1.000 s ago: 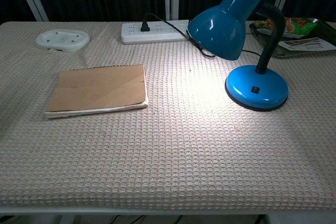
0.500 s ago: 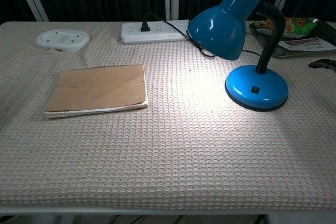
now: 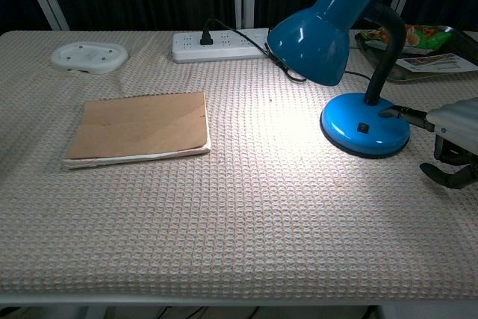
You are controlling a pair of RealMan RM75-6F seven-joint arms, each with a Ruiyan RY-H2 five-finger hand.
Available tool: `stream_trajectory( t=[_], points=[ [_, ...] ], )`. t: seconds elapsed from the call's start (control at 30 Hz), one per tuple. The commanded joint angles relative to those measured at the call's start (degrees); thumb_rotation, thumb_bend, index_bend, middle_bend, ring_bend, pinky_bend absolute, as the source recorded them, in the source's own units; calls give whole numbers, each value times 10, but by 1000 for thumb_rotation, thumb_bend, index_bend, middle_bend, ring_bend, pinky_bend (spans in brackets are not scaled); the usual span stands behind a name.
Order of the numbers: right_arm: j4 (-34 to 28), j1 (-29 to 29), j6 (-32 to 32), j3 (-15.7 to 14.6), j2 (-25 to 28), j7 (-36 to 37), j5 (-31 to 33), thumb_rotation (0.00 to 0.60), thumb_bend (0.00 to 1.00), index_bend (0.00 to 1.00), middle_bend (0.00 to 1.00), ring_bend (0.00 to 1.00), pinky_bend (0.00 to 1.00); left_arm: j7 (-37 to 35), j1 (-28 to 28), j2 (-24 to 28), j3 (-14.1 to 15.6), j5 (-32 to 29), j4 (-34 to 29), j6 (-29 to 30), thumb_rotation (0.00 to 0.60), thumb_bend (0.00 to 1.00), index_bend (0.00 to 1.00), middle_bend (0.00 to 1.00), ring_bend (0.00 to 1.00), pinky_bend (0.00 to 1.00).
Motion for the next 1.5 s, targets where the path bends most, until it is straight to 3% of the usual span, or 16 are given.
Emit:
stream_trajectory(
  t=[0.03,1.5],
  points=[
    [0,10,-10,1,-7,-12,22,600,447,0,1000,939,899,-1,0,0,0,0,0,0,600,148,0,0,0,0],
    [7,60,-21,-26,-26,-41,100,600,458,0,1000,939,900,-13,3,6,1,6,2,7,600,148,0,0,0,0]
  ],
)
